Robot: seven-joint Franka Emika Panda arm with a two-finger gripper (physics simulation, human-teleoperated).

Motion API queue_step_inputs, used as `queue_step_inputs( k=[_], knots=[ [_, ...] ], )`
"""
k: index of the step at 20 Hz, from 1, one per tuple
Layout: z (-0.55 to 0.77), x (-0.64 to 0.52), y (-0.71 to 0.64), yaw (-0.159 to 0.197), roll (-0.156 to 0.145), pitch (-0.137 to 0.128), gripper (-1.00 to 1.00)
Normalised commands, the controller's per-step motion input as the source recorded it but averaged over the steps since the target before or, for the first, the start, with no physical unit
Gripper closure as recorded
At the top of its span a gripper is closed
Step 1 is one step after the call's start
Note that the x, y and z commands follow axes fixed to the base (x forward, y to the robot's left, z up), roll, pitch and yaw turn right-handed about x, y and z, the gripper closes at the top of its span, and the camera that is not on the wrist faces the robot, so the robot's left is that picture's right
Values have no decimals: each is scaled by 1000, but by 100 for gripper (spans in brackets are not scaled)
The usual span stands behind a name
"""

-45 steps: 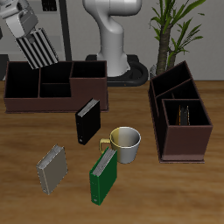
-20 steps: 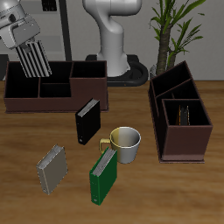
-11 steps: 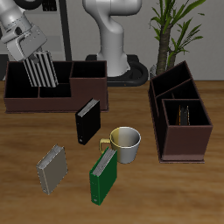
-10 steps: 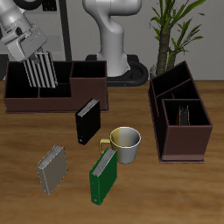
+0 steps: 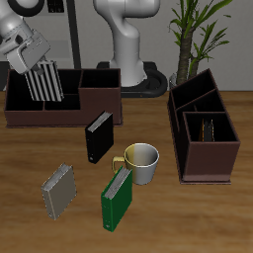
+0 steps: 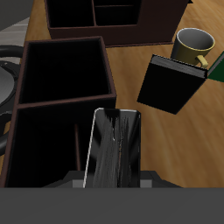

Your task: Place the orange book into the left desk caddy's right compartment and place the striped book into the back desk caddy's front compartment and place the yellow book into the back desk caddy's back compartment

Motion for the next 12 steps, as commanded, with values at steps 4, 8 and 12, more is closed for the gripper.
queue_step_inputs(
  k=[4,8,12],
  knots=[
    [49,-108,-143,63,-22,-7,100],
    [201,-117,-283,64,-67,-37,100],
    [75,-46,-288,95,-50,-28,100]
  ],
)
